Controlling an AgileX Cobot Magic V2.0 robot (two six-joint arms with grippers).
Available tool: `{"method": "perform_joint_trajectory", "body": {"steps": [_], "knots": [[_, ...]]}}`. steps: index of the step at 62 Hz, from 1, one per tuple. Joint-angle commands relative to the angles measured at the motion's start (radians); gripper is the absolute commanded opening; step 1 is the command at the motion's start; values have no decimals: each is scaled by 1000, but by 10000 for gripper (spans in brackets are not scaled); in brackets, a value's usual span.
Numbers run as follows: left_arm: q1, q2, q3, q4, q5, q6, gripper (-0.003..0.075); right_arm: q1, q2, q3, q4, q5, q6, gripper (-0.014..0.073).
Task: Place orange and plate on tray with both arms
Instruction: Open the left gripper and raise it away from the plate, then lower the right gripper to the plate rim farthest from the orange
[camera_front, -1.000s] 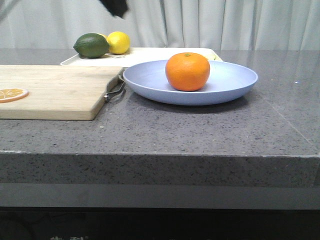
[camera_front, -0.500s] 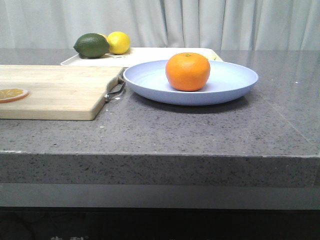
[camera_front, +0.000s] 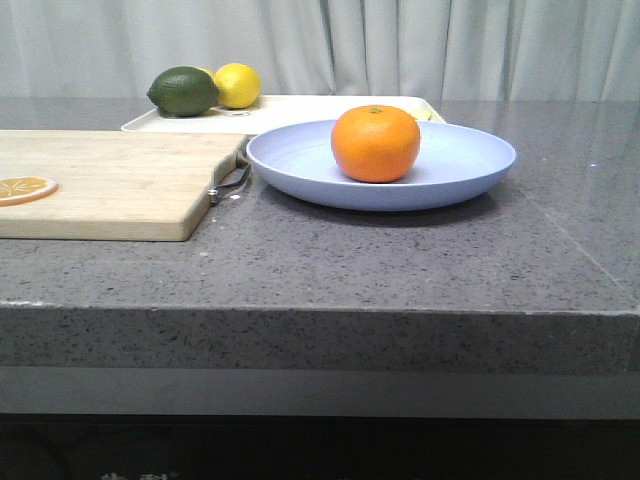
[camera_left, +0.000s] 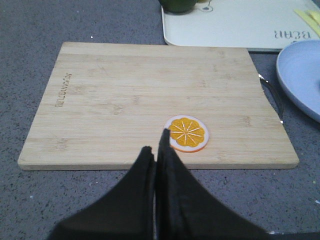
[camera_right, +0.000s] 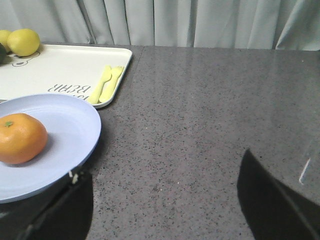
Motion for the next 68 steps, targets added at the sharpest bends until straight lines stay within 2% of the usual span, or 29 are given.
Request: {"method": "perform_joint_trajectory", "body": {"steps": [1, 15, 27, 36, 50, 68], "knots": [[2, -109, 37, -4, -94, -9, -18, 1, 16, -35, 2, -84, -8, 600], [2, -350, 143, -4, -115, -9, -18, 3, 123, -42, 6, -85, -8, 600], [2, -397, 163, -4, -113, -9, -18, 4, 335, -124, 103, -72, -8, 600], [2, -397, 163, -4, -113, -9, -18, 7, 528, -246, 187, -32, -8, 600], [2, -397, 163, -4, -113, -9, -18, 86, 847, -496, 274, 72, -8, 600], [2, -397, 163, -4, -113, -9, -18, 100, 1111, -718, 385, 179, -9, 600]]}}
